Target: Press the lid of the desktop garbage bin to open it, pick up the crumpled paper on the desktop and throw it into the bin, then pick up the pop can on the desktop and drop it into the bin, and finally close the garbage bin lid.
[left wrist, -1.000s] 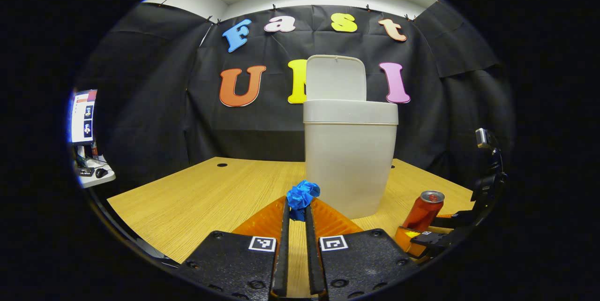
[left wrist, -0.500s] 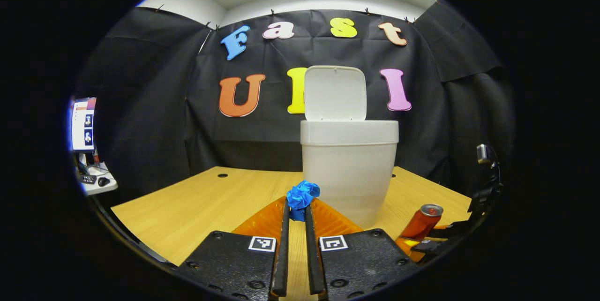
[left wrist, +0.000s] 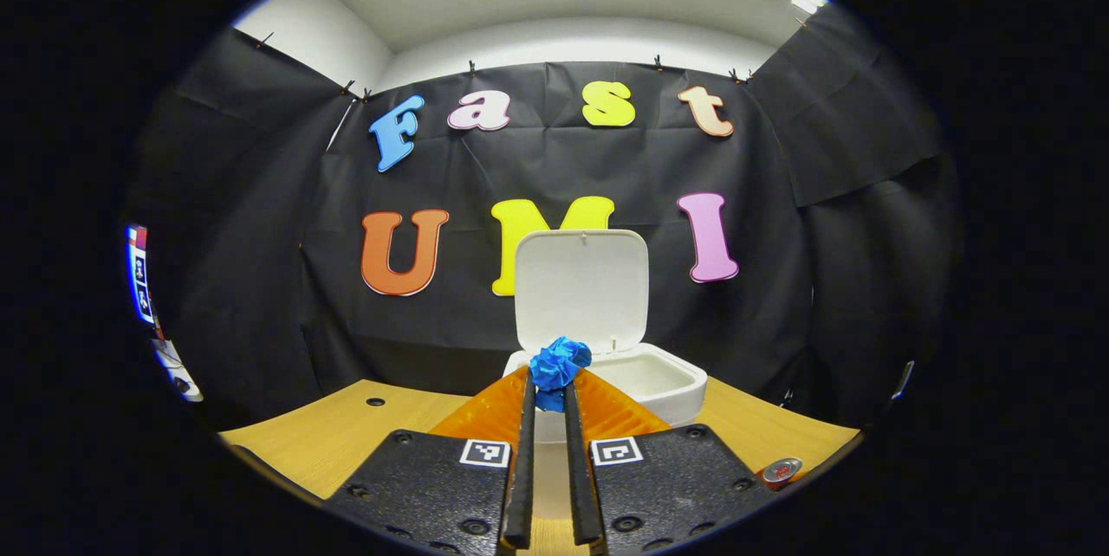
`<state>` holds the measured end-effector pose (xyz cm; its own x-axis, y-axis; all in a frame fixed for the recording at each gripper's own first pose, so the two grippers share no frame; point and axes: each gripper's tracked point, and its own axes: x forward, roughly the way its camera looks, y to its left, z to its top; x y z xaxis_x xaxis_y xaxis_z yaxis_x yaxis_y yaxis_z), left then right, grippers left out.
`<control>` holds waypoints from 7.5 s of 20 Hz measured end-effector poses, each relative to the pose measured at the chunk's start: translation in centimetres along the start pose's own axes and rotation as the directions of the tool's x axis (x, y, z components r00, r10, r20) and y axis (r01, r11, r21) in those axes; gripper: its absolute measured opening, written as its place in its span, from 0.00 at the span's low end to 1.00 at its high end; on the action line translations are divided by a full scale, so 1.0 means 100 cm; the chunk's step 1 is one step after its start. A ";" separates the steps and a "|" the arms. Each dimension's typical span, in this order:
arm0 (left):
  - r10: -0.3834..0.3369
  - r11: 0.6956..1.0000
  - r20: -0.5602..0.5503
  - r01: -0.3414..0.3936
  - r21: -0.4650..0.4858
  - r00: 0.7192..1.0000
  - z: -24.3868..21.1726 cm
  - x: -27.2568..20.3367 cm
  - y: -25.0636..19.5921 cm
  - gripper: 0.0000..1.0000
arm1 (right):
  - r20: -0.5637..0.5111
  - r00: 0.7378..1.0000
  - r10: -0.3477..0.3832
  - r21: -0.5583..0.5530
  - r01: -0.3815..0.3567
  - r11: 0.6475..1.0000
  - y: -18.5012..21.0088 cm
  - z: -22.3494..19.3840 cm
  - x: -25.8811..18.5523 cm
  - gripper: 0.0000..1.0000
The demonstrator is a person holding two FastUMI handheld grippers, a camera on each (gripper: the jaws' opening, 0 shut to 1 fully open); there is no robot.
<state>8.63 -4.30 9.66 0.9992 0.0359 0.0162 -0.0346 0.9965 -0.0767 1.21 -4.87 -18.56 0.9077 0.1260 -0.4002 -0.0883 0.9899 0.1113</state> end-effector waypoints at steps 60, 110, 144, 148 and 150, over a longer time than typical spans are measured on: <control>0.105 0.994 -0.127 -0.103 0.023 0.986 -0.086 -0.092 0.164 0.99 | 0.045 0.974 0.220 -0.231 -0.204 0.951 0.173 0.265 0.091 0.78; 0.100 0.995 -0.086 -0.102 -0.020 0.991 -0.072 -0.074 0.168 0.99 | 0.407 0.912 0.051 -0.179 0.025 0.984 0.202 0.481 0.131 0.96; 0.091 0.996 -0.083 -0.092 -0.004 0.992 -0.060 -0.076 0.139 0.99 | 0.186 0.976 0.115 -0.096 -0.098 0.990 0.202 0.430 0.134 0.96; 0.073 0.997 -0.080 -0.073 -0.007 0.994 -0.065 -0.075 0.129 0.99 | 0.084 0.986 0.142 -0.089 -0.134 0.987 0.202 0.386 0.125 0.96; 0.076 0.997 -0.082 -0.076 0.007 0.994 -0.068 -0.076 0.128 0.99 | 0.071 0.986 0.148 -0.087 -0.141 0.986 0.200 0.374 0.116 0.95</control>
<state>0.72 7.67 1.74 0.9919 0.1056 -0.0711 -0.1107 0.9913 -0.0712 25.37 13.91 13.07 0.9115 0.2658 -0.3138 -0.2512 0.9640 0.0869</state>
